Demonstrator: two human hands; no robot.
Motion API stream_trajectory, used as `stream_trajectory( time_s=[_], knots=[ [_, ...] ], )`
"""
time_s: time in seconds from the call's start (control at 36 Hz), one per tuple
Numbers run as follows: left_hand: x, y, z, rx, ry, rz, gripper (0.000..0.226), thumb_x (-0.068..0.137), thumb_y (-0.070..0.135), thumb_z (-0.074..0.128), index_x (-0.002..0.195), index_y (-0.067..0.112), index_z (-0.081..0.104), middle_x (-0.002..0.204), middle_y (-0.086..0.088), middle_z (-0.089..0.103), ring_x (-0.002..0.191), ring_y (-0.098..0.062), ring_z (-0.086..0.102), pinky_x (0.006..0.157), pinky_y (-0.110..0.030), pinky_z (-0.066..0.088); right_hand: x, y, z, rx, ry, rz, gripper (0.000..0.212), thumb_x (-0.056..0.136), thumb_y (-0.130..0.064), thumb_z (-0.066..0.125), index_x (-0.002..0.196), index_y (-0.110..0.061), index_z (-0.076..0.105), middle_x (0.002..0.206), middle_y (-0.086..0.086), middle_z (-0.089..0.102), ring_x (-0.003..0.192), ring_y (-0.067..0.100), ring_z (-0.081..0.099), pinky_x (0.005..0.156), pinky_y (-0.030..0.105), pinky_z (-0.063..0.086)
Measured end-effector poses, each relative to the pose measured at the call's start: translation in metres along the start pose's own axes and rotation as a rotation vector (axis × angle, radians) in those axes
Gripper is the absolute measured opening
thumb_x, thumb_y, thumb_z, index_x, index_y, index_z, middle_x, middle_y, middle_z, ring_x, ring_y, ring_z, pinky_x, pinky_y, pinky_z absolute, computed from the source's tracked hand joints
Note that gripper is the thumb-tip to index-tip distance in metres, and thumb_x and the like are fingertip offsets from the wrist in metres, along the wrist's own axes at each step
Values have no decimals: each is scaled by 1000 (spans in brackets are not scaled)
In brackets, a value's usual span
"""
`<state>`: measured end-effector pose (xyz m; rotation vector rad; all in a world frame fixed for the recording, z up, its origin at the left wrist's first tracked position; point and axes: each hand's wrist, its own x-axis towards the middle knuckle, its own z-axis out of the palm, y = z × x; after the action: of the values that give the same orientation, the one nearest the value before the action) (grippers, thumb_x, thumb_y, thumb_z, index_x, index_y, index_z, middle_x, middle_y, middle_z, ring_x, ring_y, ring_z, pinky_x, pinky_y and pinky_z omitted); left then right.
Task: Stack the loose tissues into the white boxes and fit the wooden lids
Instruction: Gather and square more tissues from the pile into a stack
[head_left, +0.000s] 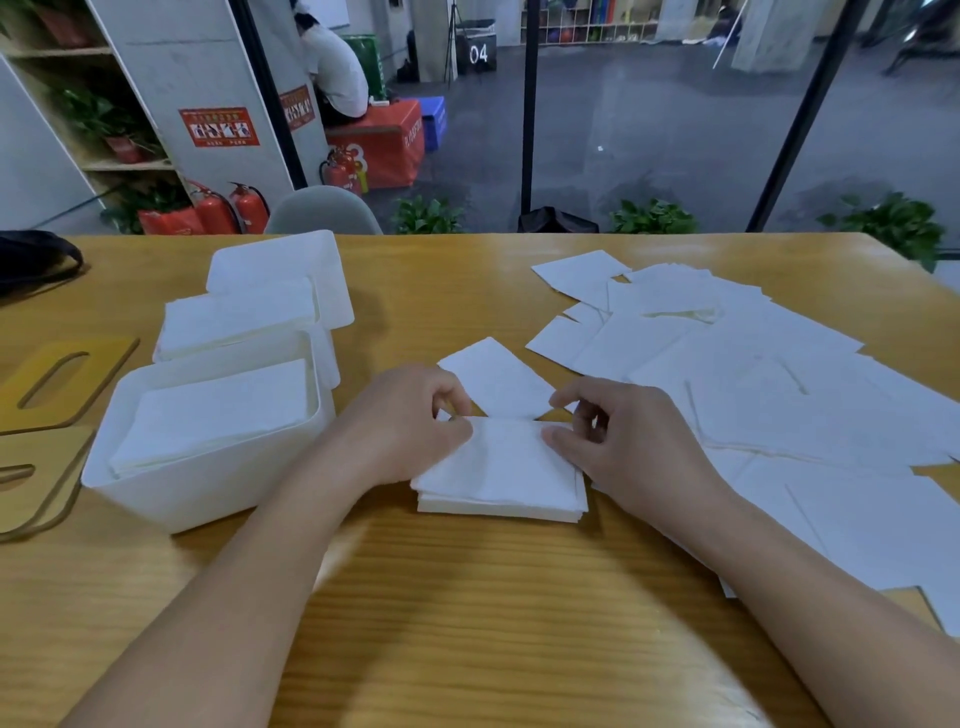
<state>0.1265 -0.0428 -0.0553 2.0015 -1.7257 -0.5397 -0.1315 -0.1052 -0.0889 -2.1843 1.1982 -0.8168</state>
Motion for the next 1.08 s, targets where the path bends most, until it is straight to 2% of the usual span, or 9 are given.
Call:
stream_trajectory(
  time_s=[0.11,0.19,0.25,0.53,0.69,0.81,0.94,1.0,1.08],
  knots=[
    [0,-1,-1,51,26,21,6,93,33,70,89,37,72,86,21,61,76,9,54,59,-18,34,5,-2,-1,-114,-11,-45,28,100,-51,71,123,-36,77,124,-19,62,114,-2,54,90,18,44],
    [2,0,2,41,46,50,12,96,32,70,103,42,71,107,20,58,97,4,51,72,-24,39,6,-6,0,-241,-131,-30,45,102,-65,48,133,-43,72,158,-12,50,141,18,39,116,40,34],
    [4,1,6,13,66,62,19,99,30,68,113,42,72,113,22,59,105,-2,51,82,-27,44,6,-9,1,-298,-203,-14,43,102,-70,34,121,-52,68,162,-12,46,142,22,34,113,40,22],
    [12,-7,19,-32,199,95,23,104,43,67,127,40,71,119,25,60,118,-2,54,94,-25,46,7,-12,3,-264,-194,-42,52,106,-62,38,135,-33,70,156,-19,52,138,16,36,119,38,20],
    [12,-5,20,-95,231,80,58,106,55,61,160,43,42,158,19,41,143,-7,42,115,-41,46,5,-15,-8,0,149,-199,25,104,-32,72,125,-21,81,134,-14,71,118,3,67,95,10,43],
    [14,-5,19,-300,231,70,77,104,62,62,169,44,24,170,13,40,150,-6,44,121,-43,44,4,-15,-13,145,352,-295,8,98,-13,81,103,-15,86,113,-11,78,100,8,76,82,17,58],
    [16,-3,19,-563,231,119,75,102,57,71,165,46,31,118,13,77,106,2,69,90,-25,50,2,-15,-16,318,361,-263,16,94,-3,83,96,-19,83,111,-11,78,105,19,76,81,27,62],
    [16,-2,18,-591,263,167,59,105,49,70,158,45,44,81,2,70,76,-8,62,73,-30,46,3,-13,-17,380,341,-223,17,94,-5,83,97,-22,81,115,-9,78,103,23,76,79,33,63],
    [15,-2,16,-563,317,208,41,107,41,68,146,45,58,64,5,49,64,-13,46,65,-33,42,4,-11,-18,464,320,-154,20,96,-8,82,103,-26,79,121,-8,77,92,24,75,69,27,59]
  ],
)
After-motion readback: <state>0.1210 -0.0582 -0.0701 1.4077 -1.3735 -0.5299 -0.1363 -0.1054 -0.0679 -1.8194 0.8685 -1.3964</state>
